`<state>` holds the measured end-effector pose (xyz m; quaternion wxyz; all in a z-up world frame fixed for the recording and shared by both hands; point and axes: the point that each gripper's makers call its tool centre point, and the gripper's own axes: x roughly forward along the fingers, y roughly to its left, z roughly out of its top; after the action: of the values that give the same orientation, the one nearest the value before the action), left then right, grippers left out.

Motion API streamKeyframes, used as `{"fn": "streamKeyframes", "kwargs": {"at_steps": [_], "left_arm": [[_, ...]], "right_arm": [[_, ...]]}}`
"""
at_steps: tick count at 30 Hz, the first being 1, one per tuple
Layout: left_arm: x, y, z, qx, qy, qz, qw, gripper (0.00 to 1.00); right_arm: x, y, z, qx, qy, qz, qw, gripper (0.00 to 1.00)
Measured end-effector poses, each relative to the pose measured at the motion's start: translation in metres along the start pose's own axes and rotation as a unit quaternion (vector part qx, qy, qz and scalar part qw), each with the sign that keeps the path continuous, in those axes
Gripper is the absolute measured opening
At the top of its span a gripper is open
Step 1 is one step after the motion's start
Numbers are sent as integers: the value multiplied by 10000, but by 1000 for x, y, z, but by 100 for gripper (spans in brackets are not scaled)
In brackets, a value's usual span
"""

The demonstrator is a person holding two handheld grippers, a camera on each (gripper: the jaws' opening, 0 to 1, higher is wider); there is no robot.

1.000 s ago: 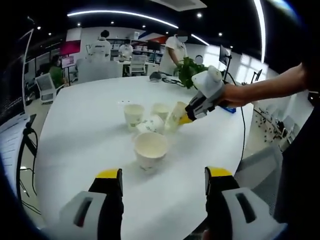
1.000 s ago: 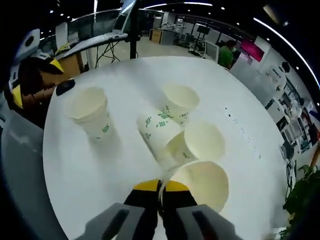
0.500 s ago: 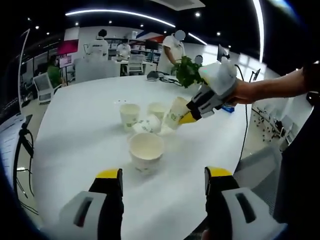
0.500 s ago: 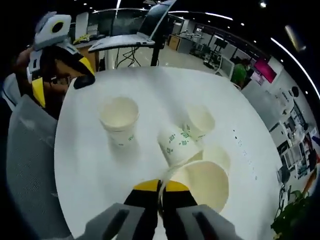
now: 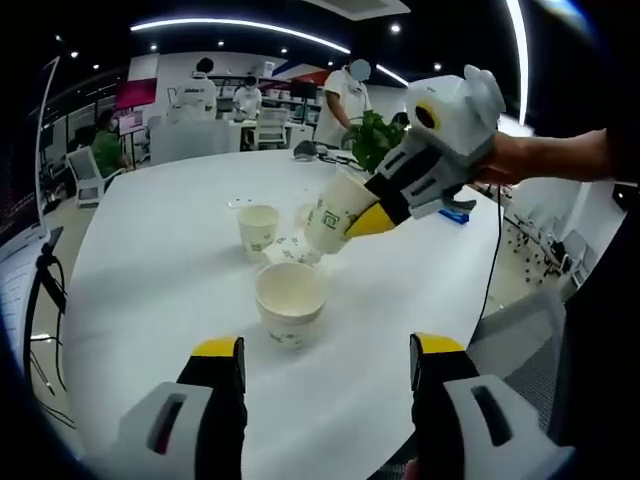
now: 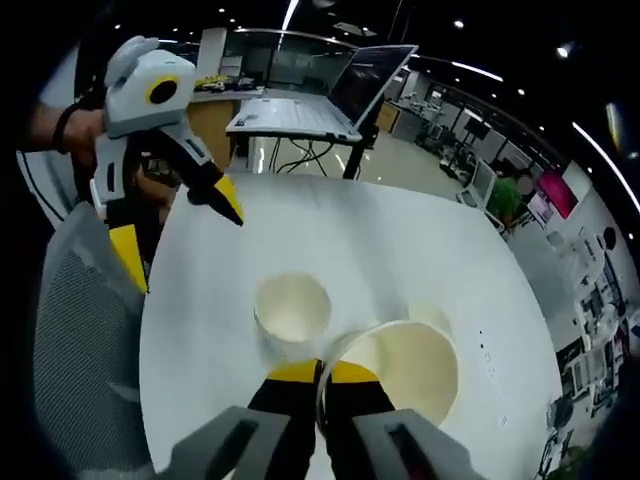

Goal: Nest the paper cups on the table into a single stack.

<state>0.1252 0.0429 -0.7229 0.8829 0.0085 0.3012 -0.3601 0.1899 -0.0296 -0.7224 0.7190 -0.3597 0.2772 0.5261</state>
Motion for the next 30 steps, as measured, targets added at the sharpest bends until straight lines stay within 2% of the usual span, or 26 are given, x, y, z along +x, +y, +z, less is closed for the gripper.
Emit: {"fn": "streamKeyframes", "kwargs": {"at_steps": [9, 14, 30], "left_arm": [[-2, 3, -1, -16, -27, 37, 10000, 65], [-5, 4, -2, -13, -19, 75, 10000, 65], [-10, 11, -5, -99, -60, 152, 9998, 65]], "right_arm": [[14, 20, 21, -412, -30, 316, 9986, 0], [16, 27, 28, -469, -29, 462, 9978, 0], [39, 39, 28, -700, 188, 697, 9949, 0]]}}
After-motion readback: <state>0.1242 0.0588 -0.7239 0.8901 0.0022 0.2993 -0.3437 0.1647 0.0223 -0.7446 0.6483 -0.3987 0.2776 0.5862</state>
